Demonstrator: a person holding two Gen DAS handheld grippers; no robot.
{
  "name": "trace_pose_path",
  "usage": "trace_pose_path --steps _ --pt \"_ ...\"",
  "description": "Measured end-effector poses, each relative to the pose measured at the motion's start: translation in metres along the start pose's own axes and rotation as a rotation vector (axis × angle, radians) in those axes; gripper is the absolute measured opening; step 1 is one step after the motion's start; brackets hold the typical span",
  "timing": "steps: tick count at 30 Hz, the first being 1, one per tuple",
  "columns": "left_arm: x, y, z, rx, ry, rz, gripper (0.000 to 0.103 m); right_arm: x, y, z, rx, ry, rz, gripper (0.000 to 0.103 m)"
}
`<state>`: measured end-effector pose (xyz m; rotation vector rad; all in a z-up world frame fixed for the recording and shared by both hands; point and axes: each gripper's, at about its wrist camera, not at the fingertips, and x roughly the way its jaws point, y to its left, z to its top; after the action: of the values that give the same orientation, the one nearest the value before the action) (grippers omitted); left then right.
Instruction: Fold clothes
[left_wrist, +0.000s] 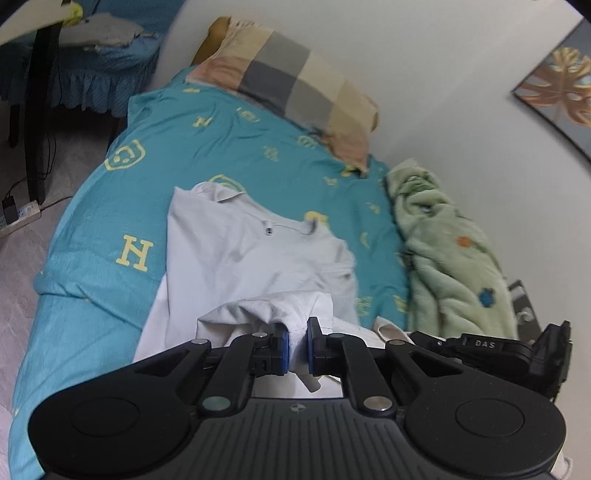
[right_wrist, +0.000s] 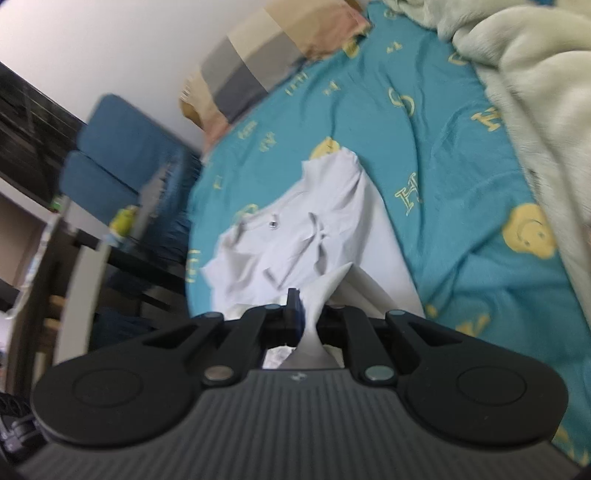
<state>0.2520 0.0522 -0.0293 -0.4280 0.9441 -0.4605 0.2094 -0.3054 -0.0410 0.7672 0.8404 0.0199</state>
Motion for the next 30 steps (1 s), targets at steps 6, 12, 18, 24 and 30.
trace_pose_path --steps 6,12,18,24,30 --pt "0.093 0.049 0.023 0.010 0.068 0.081 0.010 0.075 -0.011 0.020 -0.049 0.053 -0.065 0.007" --pt "0.135 0.083 0.019 -0.030 0.105 0.090 0.010 0.115 -0.017 0.020 -0.098 0.075 -0.098 0.008" --pt "0.118 0.073 0.009 0.024 0.069 0.099 0.031 0.110 -0.013 0.020 -0.133 0.077 -0.093 0.011" --pt "0.063 0.050 -0.010 0.121 -0.053 0.163 0.064 0.063 -0.003 0.019 -0.198 -0.014 -0.041 0.065" --pt "0.041 0.043 -0.037 0.226 -0.088 0.207 0.070 0.036 -0.008 0.021 -0.274 0.008 -0.009 0.064"
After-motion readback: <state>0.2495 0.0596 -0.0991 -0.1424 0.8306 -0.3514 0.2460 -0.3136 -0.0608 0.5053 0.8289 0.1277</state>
